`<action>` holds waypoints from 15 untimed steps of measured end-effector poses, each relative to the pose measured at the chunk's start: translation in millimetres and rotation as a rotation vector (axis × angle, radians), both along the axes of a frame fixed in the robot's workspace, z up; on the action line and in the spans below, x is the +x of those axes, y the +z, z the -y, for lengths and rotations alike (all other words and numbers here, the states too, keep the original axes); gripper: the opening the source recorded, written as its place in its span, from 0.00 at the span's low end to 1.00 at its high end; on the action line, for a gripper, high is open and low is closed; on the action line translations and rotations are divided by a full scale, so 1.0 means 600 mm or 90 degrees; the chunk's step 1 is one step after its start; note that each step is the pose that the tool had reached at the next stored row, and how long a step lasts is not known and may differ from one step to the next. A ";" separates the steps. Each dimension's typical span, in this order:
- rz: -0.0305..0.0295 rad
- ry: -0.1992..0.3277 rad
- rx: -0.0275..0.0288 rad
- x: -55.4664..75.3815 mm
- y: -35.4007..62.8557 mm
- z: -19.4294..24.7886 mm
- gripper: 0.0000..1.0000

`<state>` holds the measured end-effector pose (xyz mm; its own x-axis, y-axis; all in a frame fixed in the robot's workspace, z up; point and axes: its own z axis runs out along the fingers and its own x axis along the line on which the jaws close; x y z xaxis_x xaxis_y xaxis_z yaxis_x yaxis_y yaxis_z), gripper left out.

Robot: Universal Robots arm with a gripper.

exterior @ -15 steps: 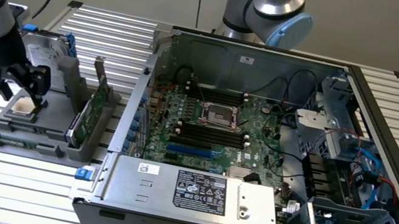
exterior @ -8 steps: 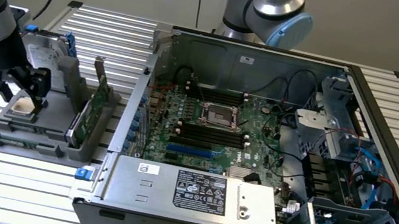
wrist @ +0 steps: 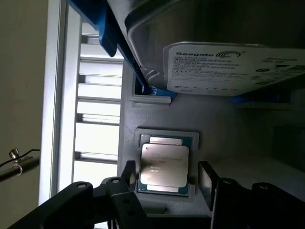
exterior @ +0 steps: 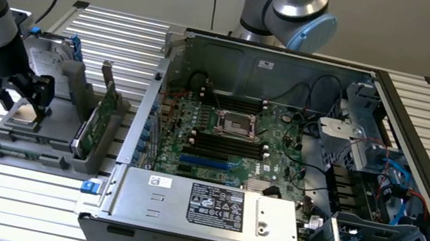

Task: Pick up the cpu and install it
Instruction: 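Pick up the cpu and move it towards the insertion slot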

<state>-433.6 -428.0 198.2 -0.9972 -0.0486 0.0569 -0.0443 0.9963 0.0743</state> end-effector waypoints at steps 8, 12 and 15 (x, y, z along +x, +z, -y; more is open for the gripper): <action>-0.0022 -0.012 0.0031 -0.003 -0.011 0.0000 0.64; -0.0025 -0.015 0.0063 -0.003 -0.017 -0.0001 0.64; -0.0029 -0.015 0.0116 -0.003 -0.020 -0.0001 0.64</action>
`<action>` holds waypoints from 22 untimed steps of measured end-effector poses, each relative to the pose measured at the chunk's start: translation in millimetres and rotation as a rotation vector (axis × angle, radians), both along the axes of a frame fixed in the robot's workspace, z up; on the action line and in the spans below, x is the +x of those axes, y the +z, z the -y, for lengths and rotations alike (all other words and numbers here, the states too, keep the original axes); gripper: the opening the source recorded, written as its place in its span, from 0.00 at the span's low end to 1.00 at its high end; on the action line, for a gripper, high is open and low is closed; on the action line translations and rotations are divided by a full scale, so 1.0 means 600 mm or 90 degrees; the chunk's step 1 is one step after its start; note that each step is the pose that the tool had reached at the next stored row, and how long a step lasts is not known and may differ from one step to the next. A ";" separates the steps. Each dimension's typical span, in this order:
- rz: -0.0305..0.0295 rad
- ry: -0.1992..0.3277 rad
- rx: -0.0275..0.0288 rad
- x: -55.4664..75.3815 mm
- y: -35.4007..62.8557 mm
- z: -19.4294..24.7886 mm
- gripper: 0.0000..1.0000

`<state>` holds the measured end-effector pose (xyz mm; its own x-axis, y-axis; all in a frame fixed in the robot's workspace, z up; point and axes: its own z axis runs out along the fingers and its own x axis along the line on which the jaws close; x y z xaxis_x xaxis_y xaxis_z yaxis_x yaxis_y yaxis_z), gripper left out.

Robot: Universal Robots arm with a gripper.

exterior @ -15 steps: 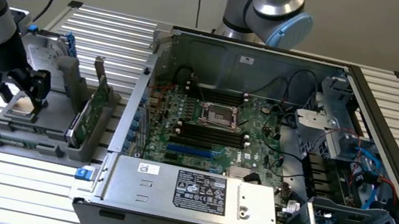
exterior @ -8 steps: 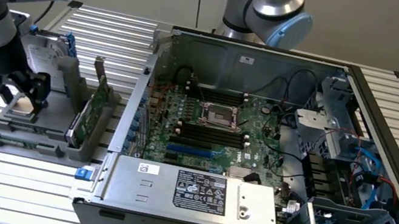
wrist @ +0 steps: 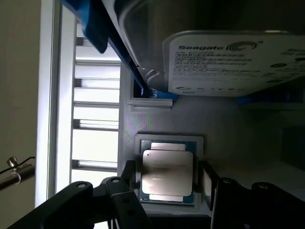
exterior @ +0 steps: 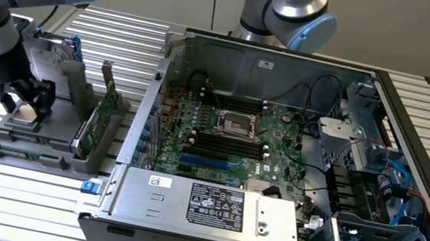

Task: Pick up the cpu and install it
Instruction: 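Pick up the cpu and move it towards the insertion slot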

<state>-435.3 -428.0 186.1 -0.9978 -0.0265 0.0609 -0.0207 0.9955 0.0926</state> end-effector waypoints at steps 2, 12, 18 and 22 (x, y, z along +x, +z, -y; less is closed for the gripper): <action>-0.0004 0.000 0.0036 0.000 -0.002 0.0000 0.64; -0.0082 -0.004 0.0137 0.000 -0.006 0.0044 0.64; -0.0114 -0.005 0.0174 0.000 -0.005 0.0090 0.64; -0.0114 -0.004 0.0216 0.002 -0.006 0.0106 0.64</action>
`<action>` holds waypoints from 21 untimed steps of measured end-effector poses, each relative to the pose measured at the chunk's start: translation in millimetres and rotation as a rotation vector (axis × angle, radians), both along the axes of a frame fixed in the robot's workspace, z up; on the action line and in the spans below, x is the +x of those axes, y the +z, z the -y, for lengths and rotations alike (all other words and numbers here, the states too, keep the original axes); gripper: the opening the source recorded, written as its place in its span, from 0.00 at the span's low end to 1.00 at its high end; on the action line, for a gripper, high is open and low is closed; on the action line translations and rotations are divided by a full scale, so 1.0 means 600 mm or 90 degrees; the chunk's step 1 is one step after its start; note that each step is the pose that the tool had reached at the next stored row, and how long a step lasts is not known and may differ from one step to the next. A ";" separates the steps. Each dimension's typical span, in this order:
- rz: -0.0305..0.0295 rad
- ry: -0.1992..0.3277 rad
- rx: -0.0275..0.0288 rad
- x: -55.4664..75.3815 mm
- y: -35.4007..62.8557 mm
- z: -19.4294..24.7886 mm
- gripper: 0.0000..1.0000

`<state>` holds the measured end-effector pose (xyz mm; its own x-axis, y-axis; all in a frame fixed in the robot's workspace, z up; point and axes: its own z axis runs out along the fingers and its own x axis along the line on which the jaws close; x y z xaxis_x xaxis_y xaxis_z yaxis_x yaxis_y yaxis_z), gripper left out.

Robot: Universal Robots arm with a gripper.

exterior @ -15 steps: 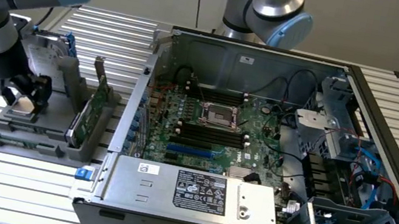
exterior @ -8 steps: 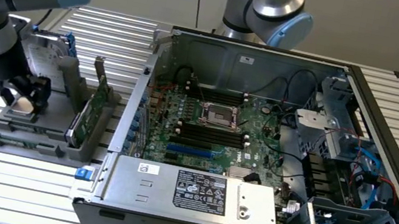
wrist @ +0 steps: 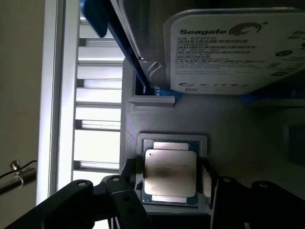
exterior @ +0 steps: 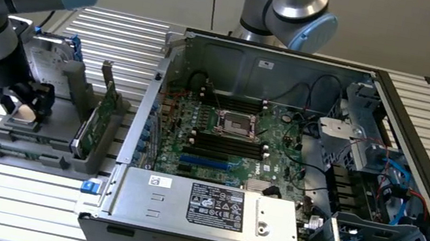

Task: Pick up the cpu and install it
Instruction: 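Pick up the cpu and move it towards the insertion slot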

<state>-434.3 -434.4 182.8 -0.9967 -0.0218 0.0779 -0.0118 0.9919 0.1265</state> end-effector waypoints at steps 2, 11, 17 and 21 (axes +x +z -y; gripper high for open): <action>0.0000 0.000 0.0025 0.001 0.000 0.0007 0.64; 0.0000 0.000 0.0064 0.002 0.000 0.0022 0.64; 0.0001 0.000 0.0064 0.004 0.000 0.0039 0.64; 0.0000 0.000 0.0064 0.005 0.000 0.0043 0.64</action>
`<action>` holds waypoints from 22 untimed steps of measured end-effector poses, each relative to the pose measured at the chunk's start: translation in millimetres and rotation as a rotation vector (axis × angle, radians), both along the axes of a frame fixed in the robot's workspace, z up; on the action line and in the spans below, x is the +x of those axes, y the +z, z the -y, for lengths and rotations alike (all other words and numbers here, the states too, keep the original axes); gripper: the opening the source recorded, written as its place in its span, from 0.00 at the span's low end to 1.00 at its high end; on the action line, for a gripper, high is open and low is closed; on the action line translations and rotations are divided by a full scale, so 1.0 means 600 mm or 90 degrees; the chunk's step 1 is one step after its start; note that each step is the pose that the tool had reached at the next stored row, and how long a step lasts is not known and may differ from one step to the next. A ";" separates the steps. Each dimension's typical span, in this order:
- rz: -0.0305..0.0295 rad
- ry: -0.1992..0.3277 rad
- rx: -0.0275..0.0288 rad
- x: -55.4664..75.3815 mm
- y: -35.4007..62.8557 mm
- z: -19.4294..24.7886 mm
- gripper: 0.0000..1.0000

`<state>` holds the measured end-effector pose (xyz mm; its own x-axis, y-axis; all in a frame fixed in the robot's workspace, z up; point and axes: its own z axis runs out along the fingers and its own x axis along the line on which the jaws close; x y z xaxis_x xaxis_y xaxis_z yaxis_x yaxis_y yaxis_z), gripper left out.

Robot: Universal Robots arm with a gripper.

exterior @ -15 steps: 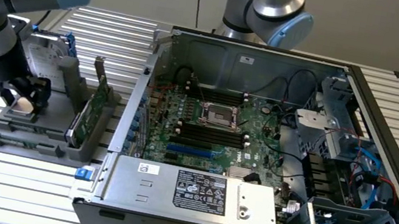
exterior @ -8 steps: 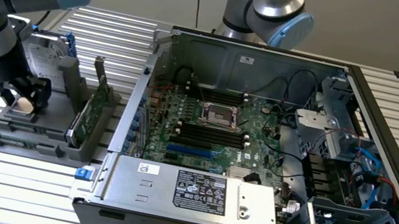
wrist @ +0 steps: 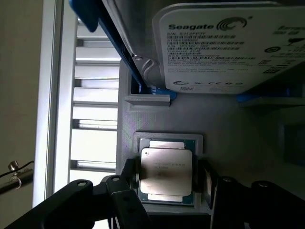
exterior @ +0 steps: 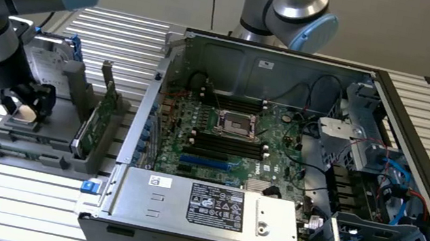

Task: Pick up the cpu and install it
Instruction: 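Pick up the cpu and move it towards the insertion slot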

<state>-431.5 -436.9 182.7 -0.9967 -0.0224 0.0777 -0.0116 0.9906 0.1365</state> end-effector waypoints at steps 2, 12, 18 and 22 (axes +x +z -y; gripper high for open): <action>-0.0001 0.000 -0.0001 0.000 0.000 0.0005 0.64; -0.0001 0.000 -0.0012 0.000 -0.002 0.0015 0.64; 0.0000 0.000 -0.0032 0.000 -0.003 0.0013 0.64; 0.0000 0.000 -0.0032 0.000 -0.003 0.0013 0.64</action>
<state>-431.4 -437.7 181.2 -0.9967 -0.0221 0.0778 -0.0117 0.9913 0.1314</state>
